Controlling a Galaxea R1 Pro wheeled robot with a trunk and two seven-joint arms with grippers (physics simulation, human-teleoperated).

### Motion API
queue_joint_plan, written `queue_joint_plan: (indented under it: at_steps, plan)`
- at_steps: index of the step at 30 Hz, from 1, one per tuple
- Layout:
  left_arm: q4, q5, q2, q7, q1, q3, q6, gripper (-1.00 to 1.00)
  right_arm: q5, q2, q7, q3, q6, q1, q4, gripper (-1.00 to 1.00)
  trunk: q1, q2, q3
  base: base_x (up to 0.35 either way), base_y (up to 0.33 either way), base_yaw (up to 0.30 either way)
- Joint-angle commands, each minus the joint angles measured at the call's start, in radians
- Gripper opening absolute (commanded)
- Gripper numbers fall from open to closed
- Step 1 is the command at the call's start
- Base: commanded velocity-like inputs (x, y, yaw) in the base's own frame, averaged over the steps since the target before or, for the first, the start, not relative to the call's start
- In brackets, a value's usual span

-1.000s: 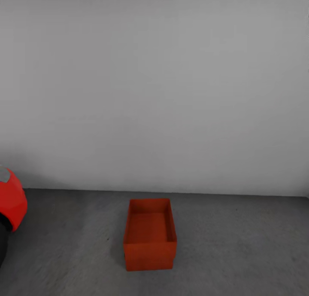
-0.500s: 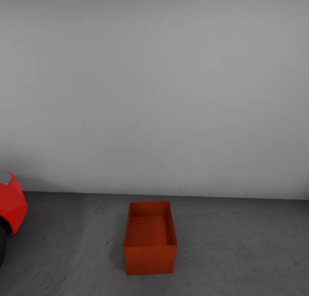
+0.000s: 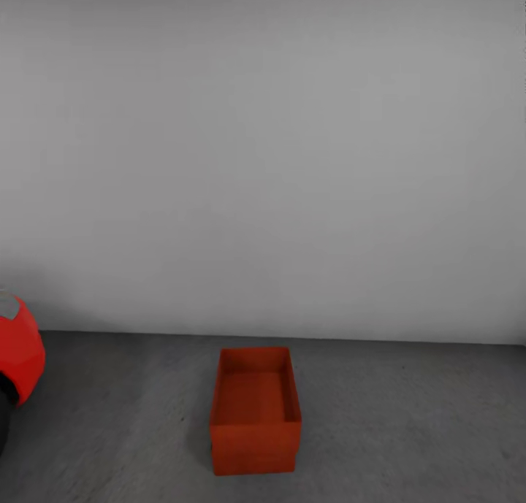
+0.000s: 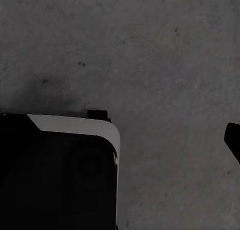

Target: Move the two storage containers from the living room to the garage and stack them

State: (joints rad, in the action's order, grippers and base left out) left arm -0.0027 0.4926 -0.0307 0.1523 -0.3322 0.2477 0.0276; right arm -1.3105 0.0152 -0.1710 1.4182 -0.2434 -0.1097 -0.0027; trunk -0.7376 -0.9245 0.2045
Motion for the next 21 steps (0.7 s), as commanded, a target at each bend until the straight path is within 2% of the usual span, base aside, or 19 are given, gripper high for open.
queue_joint_plan:
  at_steps: [1, 21]
  plan:
    - [0.0, 0.007, 0.0, 0.003, -0.001, 0.008, 0.003, 1.0, -0.008, 0.0, -0.003, 0.008, 0.0, -0.001, 0.0, 1.0, 0.0, -0.001, 0.0, 0.0, 0.0, 0.0]
    - [0.0, 0.007, 0.0, 0.003, -0.001, 0.008, 0.003, 1.0, -0.013, -0.003, -0.002, 0.004, 0.009, -0.001, 0.0, 1.0, 0.0, -0.001, -0.001, 0.0, 0.0, 0.0]
